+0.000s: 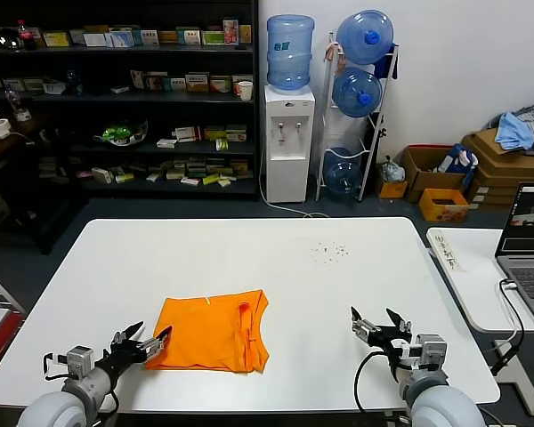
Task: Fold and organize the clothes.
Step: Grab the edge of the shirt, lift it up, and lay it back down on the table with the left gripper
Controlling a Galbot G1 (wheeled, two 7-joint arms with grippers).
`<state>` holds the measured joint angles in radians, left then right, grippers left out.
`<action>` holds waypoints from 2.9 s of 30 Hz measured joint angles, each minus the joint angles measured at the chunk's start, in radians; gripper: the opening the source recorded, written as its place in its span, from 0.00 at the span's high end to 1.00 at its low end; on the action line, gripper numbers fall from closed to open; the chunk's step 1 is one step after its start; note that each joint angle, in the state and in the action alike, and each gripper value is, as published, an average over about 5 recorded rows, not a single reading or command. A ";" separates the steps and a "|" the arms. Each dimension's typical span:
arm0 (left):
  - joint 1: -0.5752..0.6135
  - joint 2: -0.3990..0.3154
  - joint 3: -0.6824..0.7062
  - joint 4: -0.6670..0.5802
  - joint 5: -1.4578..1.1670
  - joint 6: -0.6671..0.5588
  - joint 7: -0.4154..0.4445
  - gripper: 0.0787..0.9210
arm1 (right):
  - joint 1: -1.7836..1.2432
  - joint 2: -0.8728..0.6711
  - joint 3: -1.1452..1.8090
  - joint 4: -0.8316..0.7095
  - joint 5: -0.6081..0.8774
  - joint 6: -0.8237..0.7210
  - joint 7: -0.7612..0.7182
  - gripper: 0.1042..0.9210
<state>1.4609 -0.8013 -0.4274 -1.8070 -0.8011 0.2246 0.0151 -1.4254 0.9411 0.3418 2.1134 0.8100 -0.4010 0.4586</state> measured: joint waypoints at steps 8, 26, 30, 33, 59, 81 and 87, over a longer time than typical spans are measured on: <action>-0.012 -0.004 0.021 0.007 -0.001 0.011 0.002 0.28 | 0.001 -0.003 0.002 0.001 0.003 0.000 0.001 0.12; -0.008 -0.029 0.025 -0.005 -0.007 0.013 -0.006 0.91 | 0.007 0.001 -0.002 -0.007 0.004 0.000 0.002 0.12; 0.002 -0.040 0.014 -0.026 0.000 0.007 -0.014 0.97 | 0.009 0.004 -0.003 -0.011 0.003 0.000 0.002 0.12; 0.011 -0.051 0.002 -0.050 0.014 0.001 -0.018 0.97 | 0.010 0.007 -0.004 -0.014 0.001 0.001 0.002 0.12; 0.155 0.069 -0.344 -0.249 0.172 0.109 -0.065 0.97 | 0.054 -0.001 -0.045 -0.036 0.011 0.012 -0.008 0.12; 0.180 0.235 -0.485 -0.154 0.079 0.166 -0.093 0.97 | 0.036 0.000 -0.035 -0.014 0.001 0.013 -0.004 0.12; 0.122 0.213 -0.379 -0.256 -0.168 0.172 -0.211 0.97 | 0.013 0.012 -0.012 -0.013 -0.004 0.006 0.004 0.12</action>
<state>1.5832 -0.5885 -0.8064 -2.0629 -0.9693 0.3963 -0.1956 -1.4121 0.9530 0.3302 2.1008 0.8055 -0.3949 0.4625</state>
